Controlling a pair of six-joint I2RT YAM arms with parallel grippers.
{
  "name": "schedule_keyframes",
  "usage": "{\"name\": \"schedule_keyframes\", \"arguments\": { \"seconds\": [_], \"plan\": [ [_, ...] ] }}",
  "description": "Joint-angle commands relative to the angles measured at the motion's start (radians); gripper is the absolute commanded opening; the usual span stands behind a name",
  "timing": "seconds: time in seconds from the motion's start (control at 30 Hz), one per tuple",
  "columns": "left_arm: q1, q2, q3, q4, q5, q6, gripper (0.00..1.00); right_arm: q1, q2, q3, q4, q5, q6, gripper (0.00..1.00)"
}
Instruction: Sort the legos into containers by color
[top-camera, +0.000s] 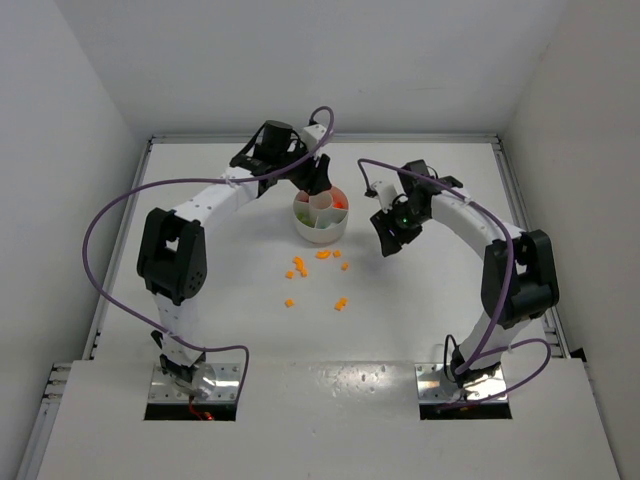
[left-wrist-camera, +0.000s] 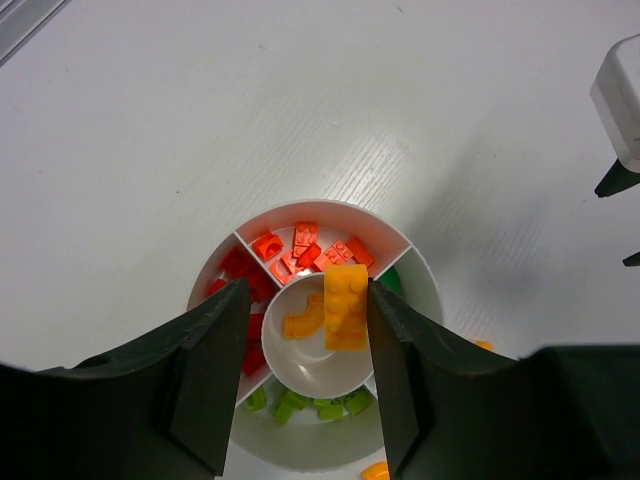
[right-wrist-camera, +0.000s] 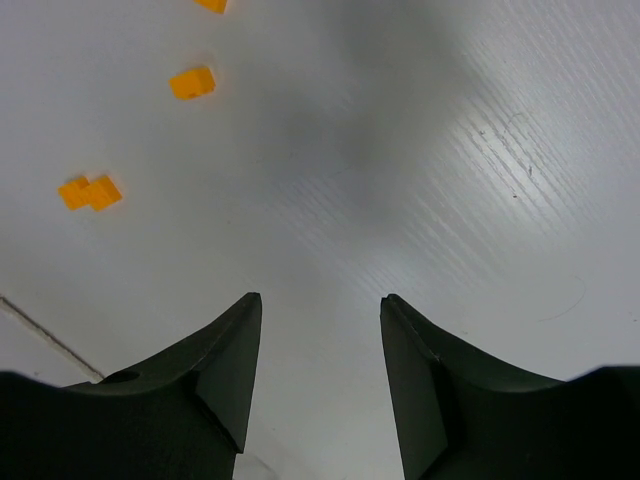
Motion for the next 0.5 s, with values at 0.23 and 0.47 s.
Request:
{"name": "schedule_keyframes", "arguments": {
  "seconds": [0.23, 0.47],
  "plan": [
    [0.012, -0.025, 0.004, 0.01, -0.007, 0.008, 0.51, 0.008, -0.026, 0.027, 0.02, 0.004, 0.001, 0.52],
    [0.012, -0.015, -0.005, 0.01, -0.029, 0.017, 0.44, 0.008, -0.016, 0.036, 0.02, 0.004, 0.001, 0.52]
  ]
}}
